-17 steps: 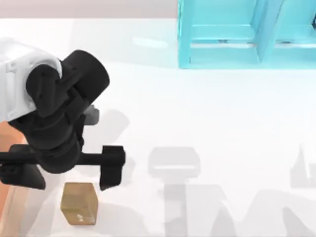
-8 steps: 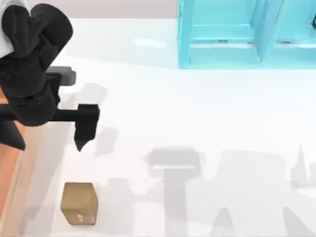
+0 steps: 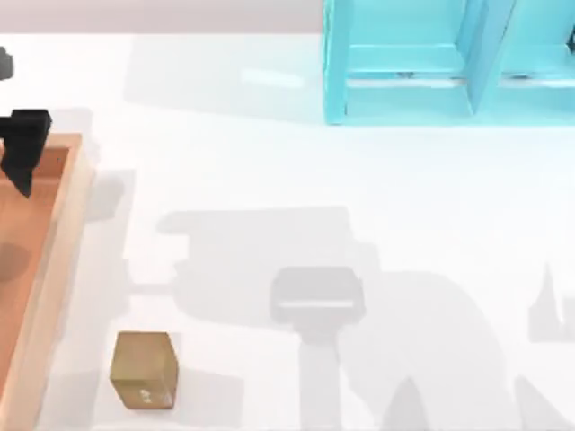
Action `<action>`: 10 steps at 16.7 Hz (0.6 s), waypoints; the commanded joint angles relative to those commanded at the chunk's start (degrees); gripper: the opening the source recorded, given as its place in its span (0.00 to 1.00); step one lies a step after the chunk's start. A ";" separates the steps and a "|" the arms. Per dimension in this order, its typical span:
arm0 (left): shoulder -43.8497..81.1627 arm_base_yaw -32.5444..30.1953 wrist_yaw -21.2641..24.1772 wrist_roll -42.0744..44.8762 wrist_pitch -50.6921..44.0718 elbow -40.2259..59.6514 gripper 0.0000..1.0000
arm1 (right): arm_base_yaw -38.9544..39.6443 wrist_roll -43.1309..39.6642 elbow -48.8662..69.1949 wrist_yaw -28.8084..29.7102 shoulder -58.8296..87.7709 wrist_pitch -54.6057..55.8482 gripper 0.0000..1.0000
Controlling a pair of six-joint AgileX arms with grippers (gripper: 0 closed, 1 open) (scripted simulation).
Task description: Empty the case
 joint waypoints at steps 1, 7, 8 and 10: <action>1.14 2.12 0.01 2.13 -0.59 1.84 1.00 | 0.00 0.00 0.00 0.00 0.00 0.00 1.00; 4.19 6.85 0.00 6.89 -2.21 6.56 1.00 | 0.00 0.00 0.00 0.00 0.00 0.00 1.00; 4.19 6.85 0.00 6.89 -2.21 6.56 1.00 | 0.00 0.00 0.00 0.00 0.00 0.00 1.00; 3.95 6.64 -0.03 6.82 -1.99 6.31 1.00 | 0.00 0.00 0.00 0.00 0.00 0.00 1.00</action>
